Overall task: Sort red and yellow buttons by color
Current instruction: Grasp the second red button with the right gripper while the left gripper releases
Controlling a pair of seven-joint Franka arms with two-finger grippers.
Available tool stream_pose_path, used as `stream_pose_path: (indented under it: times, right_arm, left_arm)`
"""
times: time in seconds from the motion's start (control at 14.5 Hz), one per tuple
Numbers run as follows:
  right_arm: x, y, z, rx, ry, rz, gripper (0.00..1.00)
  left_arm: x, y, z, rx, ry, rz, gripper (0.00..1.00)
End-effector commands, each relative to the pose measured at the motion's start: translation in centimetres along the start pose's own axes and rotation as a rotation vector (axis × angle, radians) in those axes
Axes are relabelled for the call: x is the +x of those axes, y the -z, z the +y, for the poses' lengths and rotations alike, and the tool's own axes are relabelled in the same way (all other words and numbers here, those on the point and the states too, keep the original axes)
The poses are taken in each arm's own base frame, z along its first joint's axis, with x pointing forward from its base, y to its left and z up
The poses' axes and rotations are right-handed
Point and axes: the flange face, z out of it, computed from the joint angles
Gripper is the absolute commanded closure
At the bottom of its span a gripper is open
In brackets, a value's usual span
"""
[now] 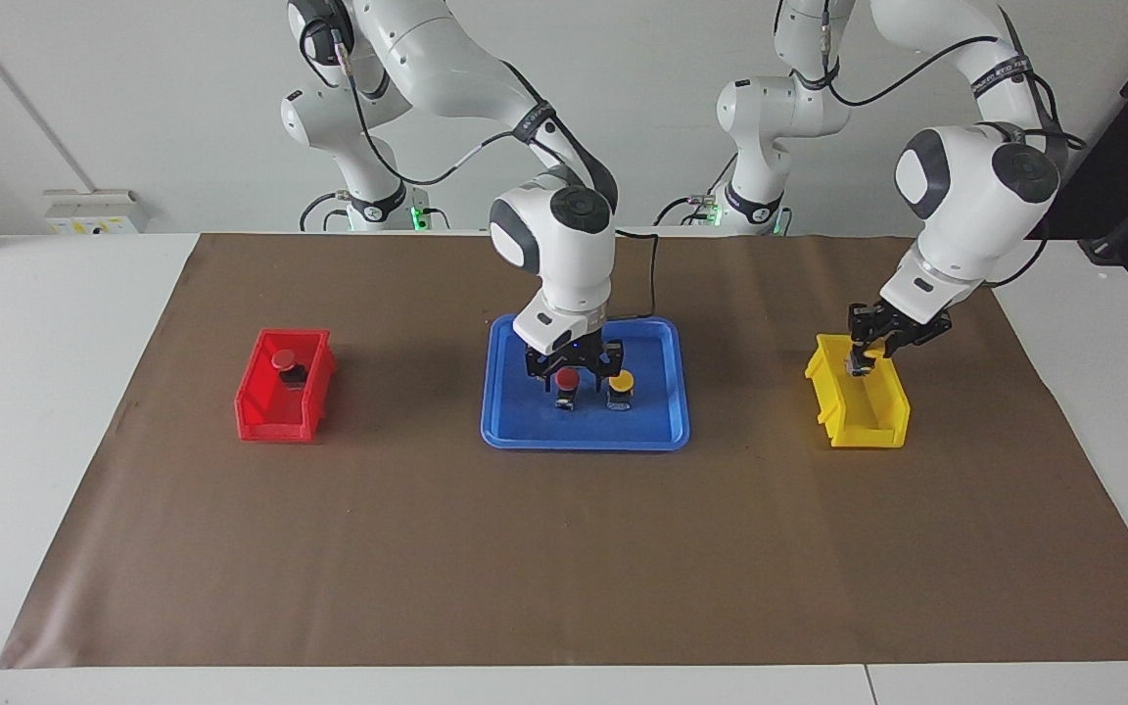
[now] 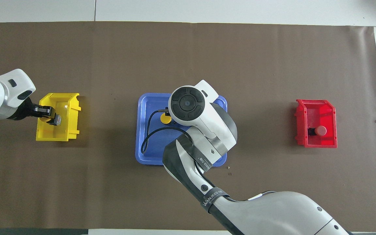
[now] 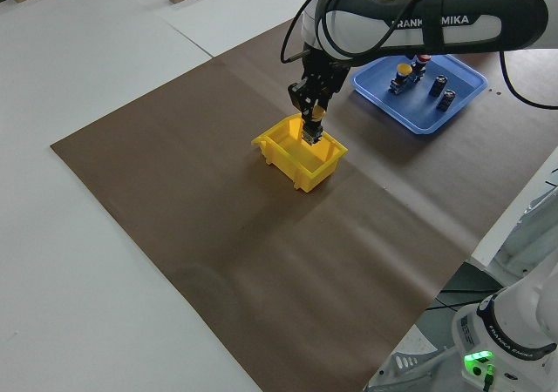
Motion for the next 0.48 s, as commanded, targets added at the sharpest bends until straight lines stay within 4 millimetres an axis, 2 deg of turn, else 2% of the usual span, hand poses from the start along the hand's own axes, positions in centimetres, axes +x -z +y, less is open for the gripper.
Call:
stream_pose_path:
  times: [0.0, 0.14, 0.21, 0.28, 0.34, 0.41]
  right_arm:
    - [-1.2, -0.2, 1.0, -0.007, 0.010, 0.006, 0.28]
    - [-1.3, -0.3, 1.1, -0.016, 0.010, -0.004, 0.31]
    - [-1.5, -0.4, 0.9, -0.016, 0.014, -0.007, 0.36]
    - [-1.5, -0.4, 1.0, -0.015, 0.011, -0.008, 0.44]
    - [-1.4, -0.3, 0.9, -0.011, 0.010, -0.009, 0.65]
    - [-1.2, 0.0, 0.9, -0.006, 0.004, -0.010, 0.81]
  left_arm:
    - [-1.3, -1.8, -0.8, 0.011, -0.018, 0.027, 0.99]
    - [-1.7, -4.0, -0.6, 0.013, -0.018, 0.035, 0.99]
    - [-2.2, -5.2, -0.6, 0.012, -0.019, 0.026, 0.99]
    - [-2.4, -5.7, -0.6, 0.013, -0.019, 0.032, 0.98]
    - [-2.5, -6.1, -0.6, 0.013, -0.016, 0.035, 0.84]
    - [-2.4, -6.0, -0.4, 0.014, -0.016, 0.039, 0.47]
